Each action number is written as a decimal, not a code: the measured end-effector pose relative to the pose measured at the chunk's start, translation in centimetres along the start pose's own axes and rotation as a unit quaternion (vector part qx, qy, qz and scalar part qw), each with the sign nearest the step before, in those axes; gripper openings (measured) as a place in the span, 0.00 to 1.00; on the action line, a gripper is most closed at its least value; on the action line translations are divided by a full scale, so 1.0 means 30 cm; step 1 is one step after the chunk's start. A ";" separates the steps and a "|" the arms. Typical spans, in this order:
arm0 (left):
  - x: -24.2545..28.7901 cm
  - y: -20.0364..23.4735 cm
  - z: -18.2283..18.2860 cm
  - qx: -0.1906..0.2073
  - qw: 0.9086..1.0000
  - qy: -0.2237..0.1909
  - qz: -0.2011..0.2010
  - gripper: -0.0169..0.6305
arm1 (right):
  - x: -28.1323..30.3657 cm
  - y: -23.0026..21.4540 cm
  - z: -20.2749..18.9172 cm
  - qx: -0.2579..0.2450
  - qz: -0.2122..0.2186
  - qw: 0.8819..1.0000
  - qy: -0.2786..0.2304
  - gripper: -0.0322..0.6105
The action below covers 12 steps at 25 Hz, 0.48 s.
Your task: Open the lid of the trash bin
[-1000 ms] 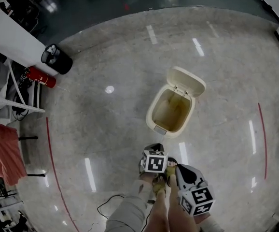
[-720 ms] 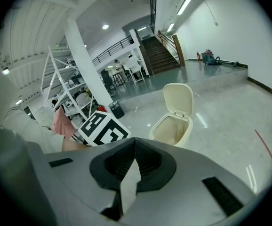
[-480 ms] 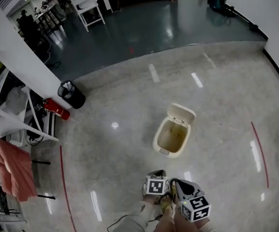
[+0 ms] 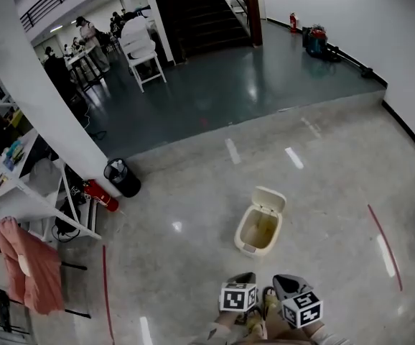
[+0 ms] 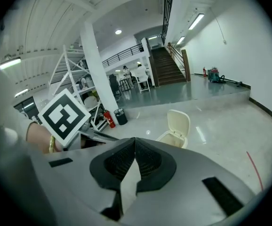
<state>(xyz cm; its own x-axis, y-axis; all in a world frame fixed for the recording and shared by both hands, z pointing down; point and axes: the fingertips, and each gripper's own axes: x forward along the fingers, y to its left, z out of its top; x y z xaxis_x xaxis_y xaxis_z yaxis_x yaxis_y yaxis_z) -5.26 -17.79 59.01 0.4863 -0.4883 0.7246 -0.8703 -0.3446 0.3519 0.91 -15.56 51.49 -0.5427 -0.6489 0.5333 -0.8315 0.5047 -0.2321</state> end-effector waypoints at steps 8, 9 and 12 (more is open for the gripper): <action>-0.270 -0.123 0.031 0.075 0.996 -0.046 -0.027 0.03 | -0.099 0.124 0.173 -0.011 0.036 0.998 -0.050 0.05; -0.302 -0.131 0.038 0.077 0.995 -0.053 -0.027 0.03 | -0.112 0.139 0.188 -0.013 0.040 0.998 -0.057 0.05; -0.376 -0.143 0.068 0.069 0.994 -0.085 -0.028 0.03 | -0.135 0.173 0.217 -0.021 0.054 0.996 -0.071 0.05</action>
<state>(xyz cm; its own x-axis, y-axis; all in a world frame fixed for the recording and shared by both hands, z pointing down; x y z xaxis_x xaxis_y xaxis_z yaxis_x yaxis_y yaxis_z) -6.86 -12.46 48.12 0.5505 -0.5890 0.5916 -0.8280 -0.4760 0.2965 -1.97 -14.01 42.83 -0.6418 -0.6628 0.3857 -0.7639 0.5967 -0.2459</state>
